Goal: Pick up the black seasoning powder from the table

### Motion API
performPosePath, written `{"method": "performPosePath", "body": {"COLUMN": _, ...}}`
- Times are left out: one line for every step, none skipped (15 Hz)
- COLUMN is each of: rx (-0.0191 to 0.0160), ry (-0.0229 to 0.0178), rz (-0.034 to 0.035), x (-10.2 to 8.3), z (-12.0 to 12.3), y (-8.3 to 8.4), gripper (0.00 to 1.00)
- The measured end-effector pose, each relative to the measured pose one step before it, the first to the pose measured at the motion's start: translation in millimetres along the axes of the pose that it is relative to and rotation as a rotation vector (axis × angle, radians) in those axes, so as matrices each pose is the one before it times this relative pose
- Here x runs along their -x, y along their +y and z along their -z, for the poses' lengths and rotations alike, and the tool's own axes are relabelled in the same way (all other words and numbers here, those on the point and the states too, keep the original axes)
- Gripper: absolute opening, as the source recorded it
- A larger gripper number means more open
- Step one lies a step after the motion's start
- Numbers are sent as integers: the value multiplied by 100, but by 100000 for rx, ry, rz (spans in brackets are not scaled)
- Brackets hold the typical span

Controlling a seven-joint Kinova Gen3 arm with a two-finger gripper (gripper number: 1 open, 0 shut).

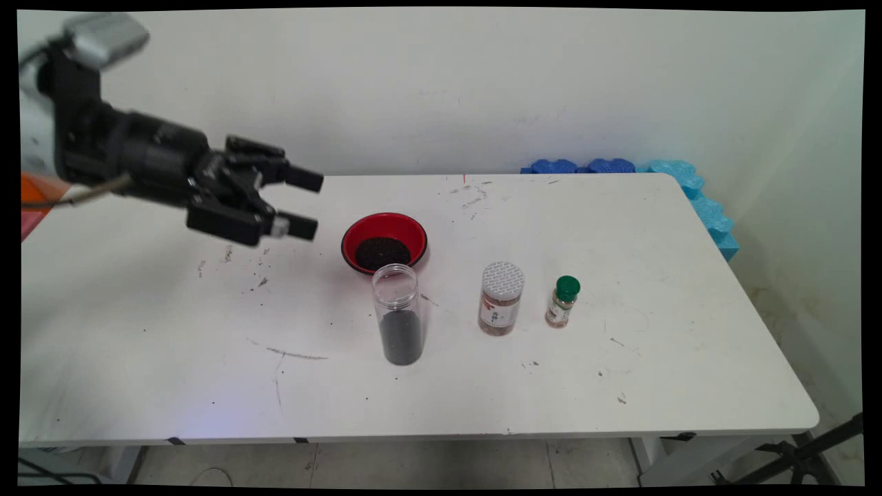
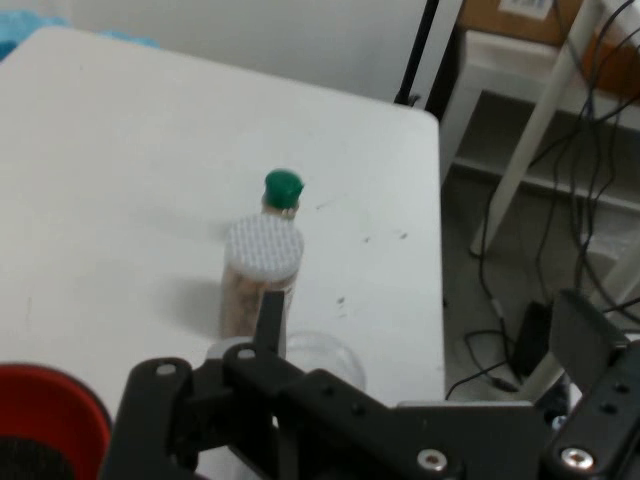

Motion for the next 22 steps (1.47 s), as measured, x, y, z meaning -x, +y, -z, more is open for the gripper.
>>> {"method": "performPosePath", "body": {"rx": -970, "ry": -379, "rz": 215, "x": 887, "z": -493, "y": 20, "gripper": 100}}
{"method": "performPosePath", "body": {"rx": -619, "ry": -236, "rz": 159, "x": 725, "z": -438, "y": 36, "gripper": 100}}
{"method": "performPosePath", "body": {"rx": -374, "ry": -121, "rz": 103, "x": 456, "z": -268, "y": 28, "gripper": 100}}
{"method": "performPosePath", "body": {"rx": -462, "ry": -241, "rz": 279, "x": 685, "z": -413, "y": 39, "gripper": 100}}
{"method": "performPosePath", "body": {"rx": -423, "ry": -217, "rz": 273, "x": 649, "z": -386, "y": 36, "gripper": 100}}
{"method": "performPosePath", "body": {"rx": -415, "ry": -333, "rz": 192, "x": 741, "z": -434, "y": 10, "gripper": 100}}
{"method": "performPosePath", "body": {"rx": -472, "ry": -248, "rz": 88, "x": 720, "z": -395, "y": -32, "gripper": 100}}
{"method": "performPosePath", "body": {"rx": -374, "ry": -223, "rz": 18, "x": 580, "z": -317, "y": -23, "gripper": 100}}
{"method": "performPosePath", "body": {"rx": -282, "ry": -203, "rz": 9, "x": 463, "z": -264, "y": -39, "gripper": 100}}
{"method": "performPosePath", "body": {"rx": -253, "ry": -244, "rz": 14, "x": 527, "z": -319, "y": -49, "gripper": 100}}
{"method": "performPosePath", "body": {"rx": -286, "ry": -319, "rz": 65, "x": 580, "z": -368, "y": -39, "gripper": 100}}
{"method": "performPosePath", "body": {"rx": -262, "ry": -273, "rz": -24, "x": 433, "z": -335, "y": -38, "gripper": 100}}
{"method": "performPosePath", "body": {"rx": -332, "ry": -339, "rz": -83, "x": 449, "z": -398, "y": -57, "gripper": 100}}
{"method": "performPosePath", "body": {"rx": -363, "ry": -399, "rz": -106, "x": 388, "z": -408, "y": -28, "gripper": 100}}
{"method": "performPosePath", "body": {"rx": -328, "ry": -373, "rz": -99, "x": 285, "z": -375, "y": -34, "gripper": 100}}
{"method": "performPosePath", "body": {"rx": -279, "ry": -440, "rz": -213, "x": 270, "z": -473, "y": -39, "gripper": 100}}
{"method": "performPosePath", "body": {"rx": -198, "ry": -353, "rz": -250, "x": 203, "z": -404, "y": -18, "gripper": 100}}
{"method": "performPosePath", "body": {"rx": -278, "ry": -430, "rz": -640, "x": 223, "z": -463, "y": -14, "gripper": 100}}
{"method": "performPosePath", "body": {"rx": -309, "ry": -408, "rz": -759, "x": 202, "z": -448, "y": -6, "gripper": 100}}
{"method": "performPosePath", "body": {"rx": -345, "ry": -368, "rz": -797, "x": 174, "z": -444, "y": -12, "gripper": 100}}
{"method": "performPosePath", "body": {"rx": -376, "ry": -243, "rz": -603, "x": 130, "z": -381, "y": -14, "gripper": 100}}
{"method": "performPosePath", "body": {"rx": -443, "ry": -240, "rz": -691, "x": 130, "z": -427, "y": -26, "gripper": 100}}
